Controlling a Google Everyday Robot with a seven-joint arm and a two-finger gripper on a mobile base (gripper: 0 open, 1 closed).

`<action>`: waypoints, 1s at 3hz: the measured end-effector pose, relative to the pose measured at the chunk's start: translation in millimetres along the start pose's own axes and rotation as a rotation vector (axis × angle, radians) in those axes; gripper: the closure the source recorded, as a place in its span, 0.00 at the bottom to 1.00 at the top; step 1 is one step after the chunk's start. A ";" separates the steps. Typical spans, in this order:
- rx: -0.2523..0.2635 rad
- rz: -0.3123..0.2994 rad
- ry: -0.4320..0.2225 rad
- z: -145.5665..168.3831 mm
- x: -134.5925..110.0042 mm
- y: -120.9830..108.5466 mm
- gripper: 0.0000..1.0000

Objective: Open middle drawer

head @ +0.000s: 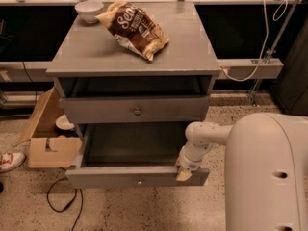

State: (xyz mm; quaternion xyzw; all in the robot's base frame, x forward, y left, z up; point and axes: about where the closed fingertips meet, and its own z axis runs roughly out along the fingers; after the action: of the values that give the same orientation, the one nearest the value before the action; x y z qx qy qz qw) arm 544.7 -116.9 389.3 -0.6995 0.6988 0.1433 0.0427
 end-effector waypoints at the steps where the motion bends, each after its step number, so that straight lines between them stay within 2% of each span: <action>1: -0.010 -0.004 -0.019 -0.1 4.7 6.3 0.23; 2: -0.024 -0.006 -0.029 0.3 8.9 13.2 0.01; 3: -0.038 -0.003 -0.035 0.7 11.4 18.7 0.00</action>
Offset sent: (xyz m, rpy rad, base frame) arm -0.0181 -0.0152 0.0025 0.0421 0.0294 0.0090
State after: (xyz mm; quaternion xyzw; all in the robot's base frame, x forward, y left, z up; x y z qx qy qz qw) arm 525.8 -128.1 388.3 -0.6987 0.6939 0.1688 0.0418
